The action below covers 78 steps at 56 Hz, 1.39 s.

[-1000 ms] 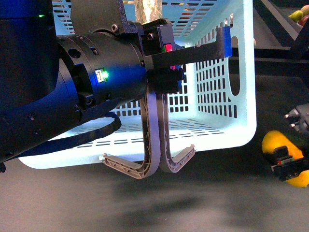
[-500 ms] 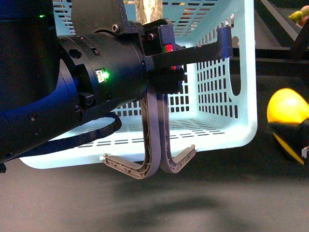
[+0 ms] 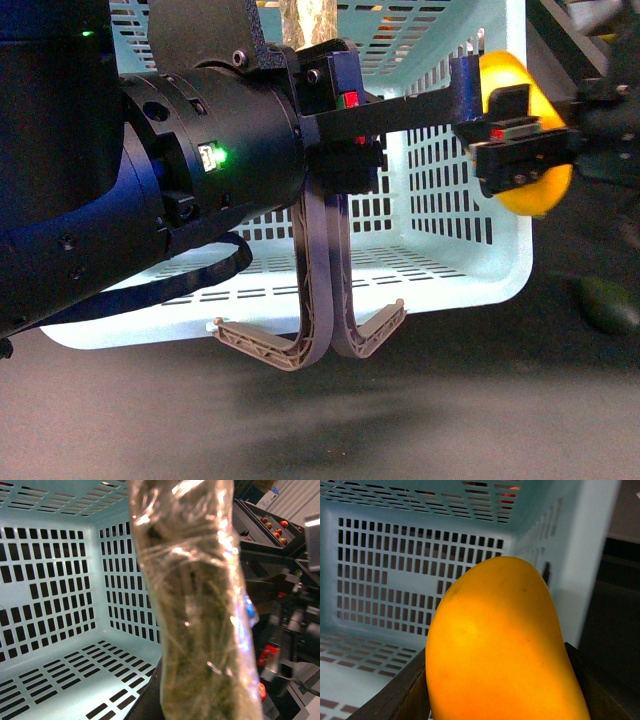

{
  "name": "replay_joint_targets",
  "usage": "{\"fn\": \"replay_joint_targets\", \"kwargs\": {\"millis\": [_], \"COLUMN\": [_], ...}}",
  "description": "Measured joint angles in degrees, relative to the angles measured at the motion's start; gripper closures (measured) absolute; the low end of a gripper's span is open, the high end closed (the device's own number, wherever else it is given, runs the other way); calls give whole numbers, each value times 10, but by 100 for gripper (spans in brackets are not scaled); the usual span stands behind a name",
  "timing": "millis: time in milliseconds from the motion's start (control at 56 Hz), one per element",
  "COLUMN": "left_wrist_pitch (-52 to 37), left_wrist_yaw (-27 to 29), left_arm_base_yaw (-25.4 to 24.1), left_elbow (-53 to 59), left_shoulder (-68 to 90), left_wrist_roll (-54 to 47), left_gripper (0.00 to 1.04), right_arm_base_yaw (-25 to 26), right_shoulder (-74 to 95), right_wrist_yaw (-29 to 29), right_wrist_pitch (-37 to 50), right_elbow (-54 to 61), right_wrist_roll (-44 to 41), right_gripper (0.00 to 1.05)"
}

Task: Pick mango with right arm and hold basket with left

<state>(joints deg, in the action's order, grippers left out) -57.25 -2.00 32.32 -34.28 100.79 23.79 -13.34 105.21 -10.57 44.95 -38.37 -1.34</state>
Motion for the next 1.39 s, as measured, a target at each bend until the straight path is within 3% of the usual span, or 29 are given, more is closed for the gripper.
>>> {"fn": "replay_joint_targets", "kwargs": {"millis": [232, 482, 714, 1054, 1393], "left_wrist_pitch": [0, 0, 0, 4, 4], "left_wrist_yaw": [0, 9, 6, -2, 2], "left_arm_base_yaw": [0, -4, -3, 0, -1], "left_elbow": [0, 0, 0, 3, 3], "left_shoulder": [0, 0, 0, 0, 0], "left_wrist_roll": [0, -1, 0, 3, 3], "left_gripper": [100, 100, 100, 100, 100], "right_arm_base_yaw": [-49, -61, -60, -41, -16], "right_shoulder": [50, 86, 86, -61, -277], "right_wrist_yaw": [30, 44, 44, 23, 134], "right_wrist_pitch": [-5, -17, 4, 48, 34], "right_elbow": [-79, -132, -130, -3, 179], "right_wrist_roll": [24, 25, 32, 69, 103], "right_gripper": [38, 38, 7, 8, 8]}}
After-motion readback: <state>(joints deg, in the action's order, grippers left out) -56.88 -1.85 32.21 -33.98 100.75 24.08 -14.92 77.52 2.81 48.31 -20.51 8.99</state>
